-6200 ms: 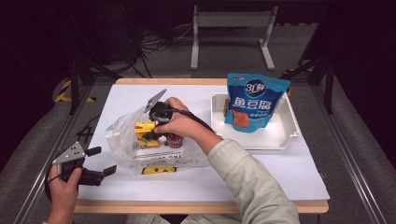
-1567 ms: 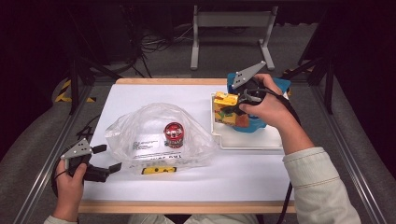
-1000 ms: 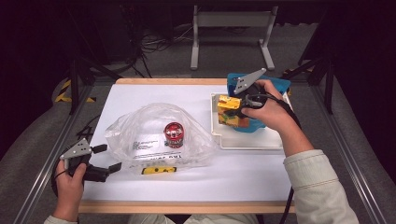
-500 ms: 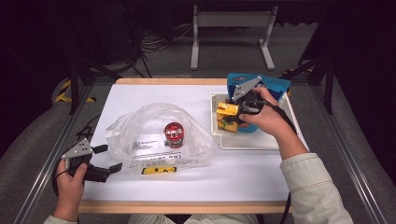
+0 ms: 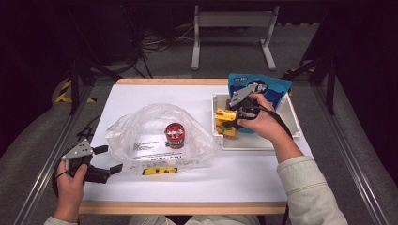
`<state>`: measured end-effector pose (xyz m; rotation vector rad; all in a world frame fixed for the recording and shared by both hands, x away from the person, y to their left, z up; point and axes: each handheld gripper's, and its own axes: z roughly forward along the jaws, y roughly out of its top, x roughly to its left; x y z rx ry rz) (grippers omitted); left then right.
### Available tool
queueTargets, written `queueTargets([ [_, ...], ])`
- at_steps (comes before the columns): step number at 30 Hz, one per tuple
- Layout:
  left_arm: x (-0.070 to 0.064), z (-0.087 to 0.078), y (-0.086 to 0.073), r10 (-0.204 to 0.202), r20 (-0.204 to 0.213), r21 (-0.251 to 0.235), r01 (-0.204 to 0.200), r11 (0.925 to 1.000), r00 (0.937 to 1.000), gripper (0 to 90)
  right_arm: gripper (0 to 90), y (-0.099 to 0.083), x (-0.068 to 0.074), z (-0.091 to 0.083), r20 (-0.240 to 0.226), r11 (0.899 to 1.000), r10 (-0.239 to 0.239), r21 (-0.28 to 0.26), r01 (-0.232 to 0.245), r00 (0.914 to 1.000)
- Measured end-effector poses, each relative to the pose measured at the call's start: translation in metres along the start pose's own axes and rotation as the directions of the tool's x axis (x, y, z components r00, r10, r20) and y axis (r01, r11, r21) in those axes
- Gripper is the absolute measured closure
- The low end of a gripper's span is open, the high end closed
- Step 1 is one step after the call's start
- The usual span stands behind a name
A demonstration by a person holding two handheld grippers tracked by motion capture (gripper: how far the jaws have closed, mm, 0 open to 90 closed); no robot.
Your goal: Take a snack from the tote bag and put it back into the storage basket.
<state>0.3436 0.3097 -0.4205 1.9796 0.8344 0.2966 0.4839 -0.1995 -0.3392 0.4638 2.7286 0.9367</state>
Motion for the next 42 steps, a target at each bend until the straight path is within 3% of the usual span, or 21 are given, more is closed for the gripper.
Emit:
queueTargets([
  [14, 0.001, -0.001, 0.000, 0.011, -0.003, -0.003, -0.011, 0.9999, 0.9999, 1.9, 54.7, -0.008, -0.002, 0.018, -0.019, 1.000, 0.006, 0.007, -0.006, 0.9998],
  [31, 0.001, 0.000, 0.000, 0.011, -0.001, 0.003, -0.011, 0.9999, 0.9999, 1.8, 54.3, -0.017, -0.004, 0.019, -0.033, 1.000, 0.024, 0.006, -0.024, 0.9991],
  [42, 0.001, 0.003, 0.000, 0.016, 0.000, 0.009, -0.016, 0.9998, 0.9999, 1.8, 54.0, -0.024, -0.004, 0.017, -0.023, 0.999, 0.021, 0.037, -0.020, 0.9995],
])
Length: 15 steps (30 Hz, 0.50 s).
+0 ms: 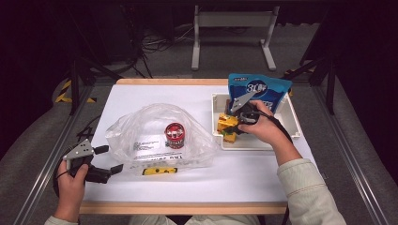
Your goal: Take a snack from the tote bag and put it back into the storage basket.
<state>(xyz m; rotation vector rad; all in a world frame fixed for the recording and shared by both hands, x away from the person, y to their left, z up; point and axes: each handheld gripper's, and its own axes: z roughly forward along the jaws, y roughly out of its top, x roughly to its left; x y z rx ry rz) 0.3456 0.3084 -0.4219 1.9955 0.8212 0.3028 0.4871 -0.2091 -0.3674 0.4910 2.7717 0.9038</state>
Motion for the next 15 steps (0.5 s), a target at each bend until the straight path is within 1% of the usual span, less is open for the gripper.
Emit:
queueTargets([
  [2, 0.000, 0.000, 0.000, -0.004, 0.002, 0.000, 0.004, 1.0000, 1.0000, 1.8, 53.3, -0.001, 0.000, 0.000, 0.001, 1.000, 0.007, 0.005, -0.007, 1.0000],
  [3, 0.000, 0.000, 0.000, -0.006, 0.000, 0.000, 0.006, 1.0000, 1.0000, 1.8, 50.1, -0.002, 0.000, -0.001, -0.004, 1.000, 0.014, -0.004, -0.014, 0.9999],
  [5, 0.000, 0.000, 0.000, -0.005, 0.002, 0.001, 0.005, 1.0000, 1.0000, 1.8, 49.3, -0.002, 0.000, -0.002, -0.001, 1.000, 0.015, -0.012, -0.015, 0.9999],
  [7, 0.000, 0.001, 0.000, -0.007, 0.002, 0.001, 0.007, 1.0000, 1.0000, 1.8, 45.8, -0.002, 0.002, -0.004, 0.005, 0.999, 0.022, -0.023, -0.022, 0.9997],
  [8, -0.001, 0.001, 0.000, -0.012, 0.001, 0.000, 0.012, 0.9999, 0.9999, 1.8, 44.1, -0.001, 0.003, -0.005, 0.008, 0.999, 0.017, -0.030, -0.016, 0.9998],
  [11, 0.000, 0.000, 0.000, -0.004, 0.001, 0.000, 0.004, 1.0000, 1.0000, 1.8, 42.1, 0.001, 0.006, -0.009, 0.025, 0.999, 0.002, -0.042, -0.001, 0.9997],
  [13, -0.001, 0.001, 0.000, -0.008, 0.003, 0.002, 0.008, 1.0000, 1.0000, 1.8, 39.7, 0.004, 0.008, -0.013, 0.041, 0.999, -0.008, -0.048, 0.010, 0.9991],
  [14, 0.000, 0.001, 0.000, -0.001, 0.004, 0.004, 0.001, 1.0000, 1.0000, 1.8, 37.9, 0.005, 0.009, -0.014, 0.043, 0.999, -0.004, -0.053, 0.006, 0.9990],
  [15, -0.001, 0.001, 0.000, 0.003, 0.005, 0.005, -0.003, 1.0000, 1.0000, 1.8, 36.8, 0.006, 0.010, -0.015, 0.052, 0.998, -0.010, -0.060, 0.013, 0.9986],
])
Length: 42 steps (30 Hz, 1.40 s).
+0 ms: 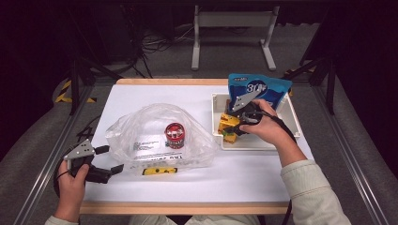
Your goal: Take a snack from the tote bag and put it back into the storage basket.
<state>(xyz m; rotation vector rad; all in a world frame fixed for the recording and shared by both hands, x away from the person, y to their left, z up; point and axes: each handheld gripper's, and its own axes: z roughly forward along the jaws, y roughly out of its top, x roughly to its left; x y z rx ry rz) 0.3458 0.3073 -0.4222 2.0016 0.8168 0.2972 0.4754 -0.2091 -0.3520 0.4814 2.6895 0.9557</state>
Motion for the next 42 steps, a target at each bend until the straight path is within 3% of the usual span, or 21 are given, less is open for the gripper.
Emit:
queueTargets([
  [8, 0.000, 0.000, 0.000, -0.001, -0.002, 0.000, 0.001, 1.0000, 1.0000, 1.8, 33.6, 0.009, 0.004, -0.016, 0.044, 0.999, -0.025, -0.046, 0.027, 0.9987],
  [14, 0.000, -0.001, 0.000, -0.001, -0.005, -0.002, 0.001, 1.0000, 1.0000, 1.8, 32.3, 0.013, 0.014, -0.029, 0.071, 0.993, -0.029, -0.112, 0.037, 0.9971],
  [22, 0.000, -0.001, 0.000, 0.005, -0.006, -0.004, -0.005, 1.0000, 1.0000, 1.8, 32.7, 0.013, 0.029, -0.039, 0.082, 0.990, -0.040, -0.128, 0.051, 0.9958],
  [26, -0.001, -0.001, 0.000, -0.006, -0.004, 0.000, 0.006, 1.0000, 1.0000, 1.8, 41.7, 0.008, 0.036, -0.045, 0.082, 0.987, -0.013, -0.158, 0.026, 0.9966],
  [31, -0.001, -0.001, 0.000, -0.001, -0.006, 0.000, 0.001, 1.0000, 1.0000, 1.8, 69.9, -0.001, 0.042, -0.050, 0.044, 0.990, 0.011, -0.139, -0.005, 0.9990],
  [34, 0.000, -0.001, 0.000, 0.006, -0.007, -0.002, -0.006, 1.0000, 1.0000, 1.8, 80.4, -0.006, 0.042, -0.049, 0.017, 0.991, 0.029, -0.130, -0.027, 0.9994],
  [37, -0.001, -0.001, 0.000, -0.002, -0.006, -0.005, 0.001, 1.0000, 1.0000, 1.8, 86.7, -0.010, 0.042, -0.045, 0.007, 0.993, 0.035, -0.116, -0.034, 0.9994],
  [42, -0.001, -0.002, 0.000, -0.001, -0.003, -0.008, 0.001, 1.0000, 1.0000, 1.8, 89.9, -0.017, 0.040, -0.039, 0.006, 0.995, 0.053, -0.084, -0.052, 0.9986],
])
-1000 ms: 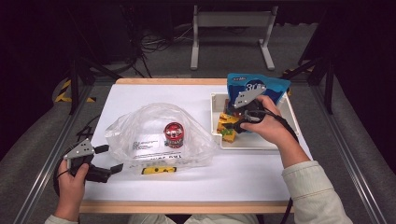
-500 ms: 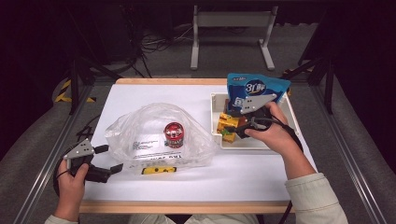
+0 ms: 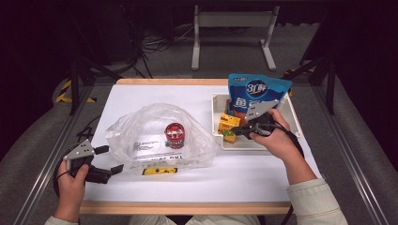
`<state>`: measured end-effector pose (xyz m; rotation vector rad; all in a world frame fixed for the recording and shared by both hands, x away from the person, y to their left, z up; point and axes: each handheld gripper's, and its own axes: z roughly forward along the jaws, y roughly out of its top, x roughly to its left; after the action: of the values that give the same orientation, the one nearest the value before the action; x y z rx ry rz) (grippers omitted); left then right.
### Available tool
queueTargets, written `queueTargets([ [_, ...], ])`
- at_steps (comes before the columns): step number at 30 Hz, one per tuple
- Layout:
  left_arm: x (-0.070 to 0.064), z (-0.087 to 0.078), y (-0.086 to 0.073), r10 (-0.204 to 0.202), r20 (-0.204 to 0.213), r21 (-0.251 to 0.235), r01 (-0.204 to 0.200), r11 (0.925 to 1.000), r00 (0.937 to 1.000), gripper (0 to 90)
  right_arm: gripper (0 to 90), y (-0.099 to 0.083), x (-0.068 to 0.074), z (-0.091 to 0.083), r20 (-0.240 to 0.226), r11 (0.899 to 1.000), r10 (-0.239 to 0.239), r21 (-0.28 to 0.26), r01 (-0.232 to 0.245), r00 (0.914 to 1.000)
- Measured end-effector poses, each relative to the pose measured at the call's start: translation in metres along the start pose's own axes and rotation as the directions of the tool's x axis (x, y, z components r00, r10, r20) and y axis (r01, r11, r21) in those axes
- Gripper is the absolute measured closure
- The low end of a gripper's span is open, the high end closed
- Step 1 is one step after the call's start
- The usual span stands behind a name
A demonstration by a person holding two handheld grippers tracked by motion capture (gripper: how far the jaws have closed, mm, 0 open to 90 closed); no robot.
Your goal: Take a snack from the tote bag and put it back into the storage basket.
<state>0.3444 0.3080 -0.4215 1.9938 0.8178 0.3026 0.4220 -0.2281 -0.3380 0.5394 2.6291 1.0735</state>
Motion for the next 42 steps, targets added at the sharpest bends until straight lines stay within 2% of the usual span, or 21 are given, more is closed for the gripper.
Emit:
queueTargets([
  [5, 0.000, 0.000, 0.000, -0.008, -0.001, 0.001, 0.008, 1.0000, 1.0000, 1.8, 90.0, -0.008, 0.000, 0.004, -0.009, 0.999, 0.021, 0.026, -0.020, 0.9998],
  [9, 0.000, 0.000, 0.000, 0.004, -0.004, 0.000, -0.004, 1.0000, 1.0000, 1.8, 90.0, -0.015, 0.000, 0.010, -0.010, 0.999, 0.033, 0.043, -0.033, 0.9994],
  [15, -0.001, 0.000, 0.000, -0.001, -0.005, 0.005, 0.001, 1.0000, 1.0000, 1.8, 90.0, -0.025, -0.001, 0.016, 0.001, 0.997, 0.059, 0.043, -0.059, 0.9982],
  [18, 0.000, 0.000, 0.000, 0.006, -0.005, 0.002, -0.006, 1.0000, 1.0000, 1.8, 90.0, -0.030, -0.001, 0.022, 0.006, 0.996, 0.064, 0.064, -0.064, 0.9979],
  [25, 0.000, 0.000, 0.000, 0.002, -0.001, 0.001, -0.002, 1.0000, 1.0000, 1.8, 90.0, -0.036, -0.006, 0.032, 0.021, 0.992, 0.087, 0.091, -0.088, 0.9960],
  [34, -0.001, 0.000, 0.000, -0.008, 0.000, -0.002, 0.008, 1.0000, 1.0000, 1.8, 90.0, -0.041, -0.010, 0.042, 0.040, 0.988, 0.118, 0.100, -0.121, 0.9923],
  [42, 0.000, -0.001, 0.000, 0.001, -0.002, -0.003, -0.001, 1.0000, 1.0000, 1.8, 90.0, -0.046, -0.011, 0.049, 0.062, 0.984, 0.134, 0.108, -0.140, 0.9891],
])
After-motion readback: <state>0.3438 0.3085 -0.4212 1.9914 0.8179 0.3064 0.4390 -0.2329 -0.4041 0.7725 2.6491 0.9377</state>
